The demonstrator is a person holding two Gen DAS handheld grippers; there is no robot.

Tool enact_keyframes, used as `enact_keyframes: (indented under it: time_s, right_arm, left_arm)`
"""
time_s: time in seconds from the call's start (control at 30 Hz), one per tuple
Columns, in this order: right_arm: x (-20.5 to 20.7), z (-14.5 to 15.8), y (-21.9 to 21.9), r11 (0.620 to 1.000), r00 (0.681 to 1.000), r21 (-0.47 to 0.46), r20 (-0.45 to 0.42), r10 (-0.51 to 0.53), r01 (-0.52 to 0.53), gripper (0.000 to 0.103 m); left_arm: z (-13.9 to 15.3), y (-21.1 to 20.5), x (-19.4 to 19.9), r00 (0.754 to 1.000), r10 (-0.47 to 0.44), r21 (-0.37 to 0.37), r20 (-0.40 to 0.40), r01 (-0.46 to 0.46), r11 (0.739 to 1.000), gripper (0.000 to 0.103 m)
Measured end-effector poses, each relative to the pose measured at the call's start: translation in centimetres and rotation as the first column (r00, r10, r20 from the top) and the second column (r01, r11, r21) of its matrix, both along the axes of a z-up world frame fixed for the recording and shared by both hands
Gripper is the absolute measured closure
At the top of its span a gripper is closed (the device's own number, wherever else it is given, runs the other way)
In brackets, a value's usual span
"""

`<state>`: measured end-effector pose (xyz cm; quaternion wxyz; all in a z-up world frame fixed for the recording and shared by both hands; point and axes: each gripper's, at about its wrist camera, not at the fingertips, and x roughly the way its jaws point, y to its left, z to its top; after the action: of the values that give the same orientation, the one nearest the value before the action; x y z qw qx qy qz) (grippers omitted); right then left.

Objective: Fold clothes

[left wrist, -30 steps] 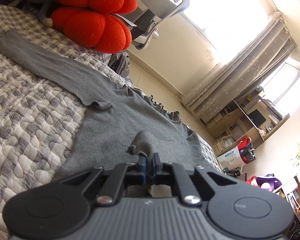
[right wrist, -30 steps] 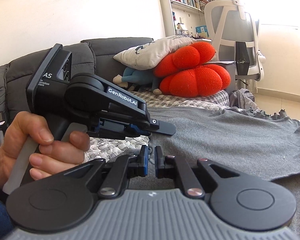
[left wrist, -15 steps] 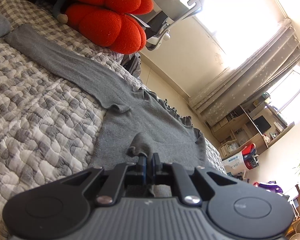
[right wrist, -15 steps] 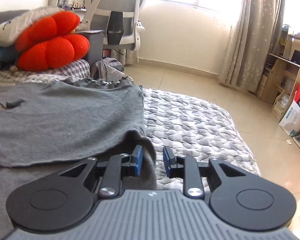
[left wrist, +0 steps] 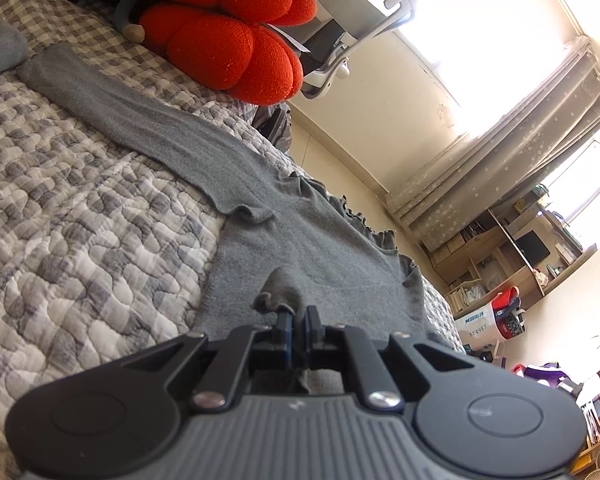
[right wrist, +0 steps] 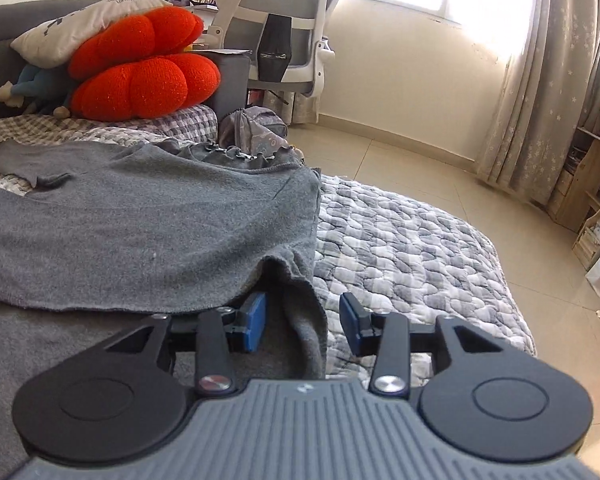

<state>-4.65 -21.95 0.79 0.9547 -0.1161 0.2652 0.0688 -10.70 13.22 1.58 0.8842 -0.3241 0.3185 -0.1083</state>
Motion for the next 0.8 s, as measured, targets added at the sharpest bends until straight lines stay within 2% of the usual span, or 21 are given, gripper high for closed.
enact_keyframes:
  time_s: [0.07, 0.17, 0.27, 0.43, 0.53, 0.6, 0.7, 0.8]
  right_arm:
    - [1.1, -0.1, -0.2, 0.999, 0.999, -0.014, 0.011, -0.048, 0.048, 0.06]
    - [2.3, 0.1, -2.5, 0.983, 0.988, 0.101, -0.011, -0.151, 0.152, 0.06]
    - [2.7, -0.5, -5.5, 0.937, 0.968, 0.241, -0.087, -0.237, 0.251, 0.06]
    - [2.4, -0.6, -5.9, 0.935, 0.966, 0.247, -0.093, -0.24, 0.256, 0.06]
    - [2.1, -0.5, -5.9, 0.934, 0.966, 0.25, -0.102, -0.237, 0.255, 0.06]
    - [1.6, -0.4, -5.8, 0.95, 0.974, 0.22, -0.092, -0.208, 0.223, 0.058]
    - [0.8, 0.2, -6.4, 0.949, 0.976, 0.227, -0.064, -0.209, 0.218, 0.057]
    - [0.5, 1.1, -7.3, 0.935, 0.974, 0.276, -0.029, -0.223, 0.222, 0.053]
  left_arm:
    - [-0.1, -0.4, 0.1, 1.0, -0.005, -0.002, -0.009, 0.005, 1.0, 0.097]
    - [0.0, -0.2, -0.2, 1.0, 0.001, 0.0, -0.005, -0.001, 1.0, 0.097]
    - [-0.4, 0.3, -0.4, 1.0, -0.001, -0.003, -0.02, 0.001, 1.0, 0.097]
    - [-1.6, 0.2, -0.4, 0.998, -0.007, 0.009, -0.069, 0.008, 1.0, 0.097]
    - [-1.8, 0.1, -0.8, 0.998, -0.021, 0.004, -0.057, 0.021, 1.0, 0.097]
    - [-1.7, 0.0, -1.1, 0.998, -0.033, 0.01, -0.047, 0.033, 0.999, 0.097]
    - [-1.8, 0.0, -1.2, 0.998, -0.037, 0.02, -0.043, 0.037, 0.999, 0.097]
    - [-2.0, -0.2, -1.0, 0.998, -0.041, 0.021, -0.046, 0.042, 0.999, 0.097]
